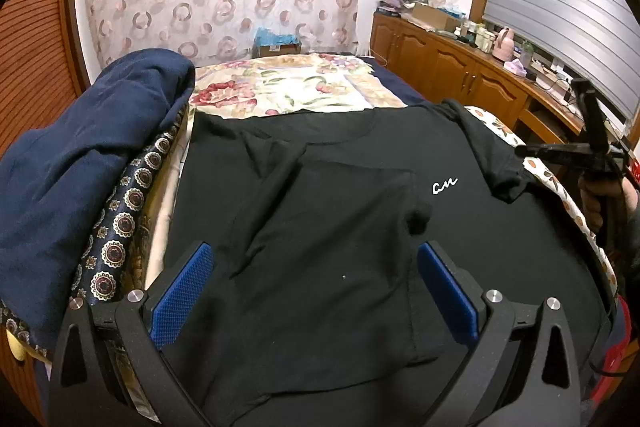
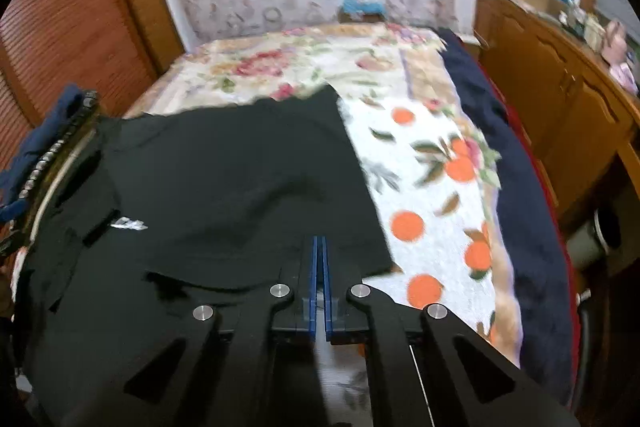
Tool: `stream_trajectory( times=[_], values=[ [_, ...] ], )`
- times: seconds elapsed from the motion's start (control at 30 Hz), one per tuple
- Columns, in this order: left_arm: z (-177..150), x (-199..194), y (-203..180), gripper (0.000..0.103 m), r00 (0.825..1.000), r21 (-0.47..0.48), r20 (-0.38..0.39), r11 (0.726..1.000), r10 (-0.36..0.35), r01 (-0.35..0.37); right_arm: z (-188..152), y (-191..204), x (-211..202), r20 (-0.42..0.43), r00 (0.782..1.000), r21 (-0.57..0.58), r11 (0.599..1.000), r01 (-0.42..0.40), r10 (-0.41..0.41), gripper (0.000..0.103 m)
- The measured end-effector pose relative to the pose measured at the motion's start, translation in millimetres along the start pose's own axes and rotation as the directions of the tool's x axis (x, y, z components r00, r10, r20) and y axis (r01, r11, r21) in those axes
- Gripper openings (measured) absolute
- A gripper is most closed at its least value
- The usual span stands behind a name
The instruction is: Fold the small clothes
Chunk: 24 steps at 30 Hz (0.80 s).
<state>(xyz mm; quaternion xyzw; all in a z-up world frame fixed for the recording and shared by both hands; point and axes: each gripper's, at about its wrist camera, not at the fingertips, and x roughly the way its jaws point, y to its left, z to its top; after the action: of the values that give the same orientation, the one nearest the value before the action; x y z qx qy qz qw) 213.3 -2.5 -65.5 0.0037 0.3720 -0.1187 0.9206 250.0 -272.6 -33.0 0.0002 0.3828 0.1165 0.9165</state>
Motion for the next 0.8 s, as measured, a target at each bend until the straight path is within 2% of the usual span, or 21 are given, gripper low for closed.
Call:
stream_trajectory(
  times=[0.1, 0.17, 0.27, 0.33, 0.37, 0.43, 0.5, 0.6, 0.7, 0.73, 0.77, 0.8],
  values=[
    [0, 1, 1, 0.102, 1.0, -0.001, 0.002, 1.0, -0.001, 0.001, 12, 15, -16, 0.061, 0.998, -0.03, 0.999, -0.02, 0.022, 0.001],
    [0, 2, 2, 0.102, 1.0, -0.004, 0.0, 1.0, -0.001, 0.001, 21, 25, -25, 0.097, 0.995, -0.067, 0.998, -0.004, 0.011, 0.001],
    [-2, 2, 3, 0.102, 1.0, -0.008, 0.003, 1.0, 0.0, 0.0, 31, 26, -27, 0.102, 0.995, -0.076, 0.997, 0.002, 0.006, 0.001],
    [-2, 1, 4, 0.102, 1.0, -0.012, 0.002, 1.0, -0.001, 0.001, 33, 20, -22, 0.089, 0.996, -0.067, 0.997, 0.034, -0.028, 0.003],
    [-3, 1, 5, 0.102, 1.0, -0.015, 0.0, 1.0, -0.001, 0.001, 33, 17, -18, 0.08, 0.995, -0.061, 0.996, 0.06, -0.055, 0.007],
    [-4, 3, 6, 0.102, 1.0, -0.019, -0.004, 1.0, -0.001, 0.001, 28, 10, -9, 0.056, 0.994, -0.051, 0.994, 0.101, -0.098, 0.041],
    [-5, 4, 6, 0.102, 1.0, -0.021, -0.009, 1.0, -0.002, 0.002, 22, 9, -2, 0.031, 0.993, -0.036, 0.993, 0.115, -0.114, 0.045],
    [-4, 5, 6, 0.102, 1.0, -0.017, -0.015, 1.0, -0.004, 0.004, 13, 2, 8, -0.024, 0.991, -0.011, 0.992, 0.128, -0.129, 0.045],
    [-4, 7, 6, 0.102, 1.0, -0.014, -0.019, 1.0, -0.005, 0.005, 8, 1, 10, -0.033, 0.993, 0.007, 0.993, 0.116, -0.116, 0.045],
    [-4, 7, 5, 0.102, 1.0, -0.014, -0.02, 1.0, -0.006, 0.006, 7, 2, 7, -0.031, 0.993, 0.007, 0.993, 0.114, -0.114, 0.04],
    [-4, 8, 5, 0.102, 1.0, -0.015, -0.021, 1.0, -0.007, 0.007, 8, 5, 6, -0.029, 0.994, 0.0, 0.994, 0.108, -0.108, 0.03],
    [-4, 8, 5, 0.102, 1.0, -0.015, -0.022, 1.0, -0.008, 0.008, 9, 8, 6, -0.029, 0.996, -0.007, 0.996, 0.09, -0.09, 0.007]
  ],
)
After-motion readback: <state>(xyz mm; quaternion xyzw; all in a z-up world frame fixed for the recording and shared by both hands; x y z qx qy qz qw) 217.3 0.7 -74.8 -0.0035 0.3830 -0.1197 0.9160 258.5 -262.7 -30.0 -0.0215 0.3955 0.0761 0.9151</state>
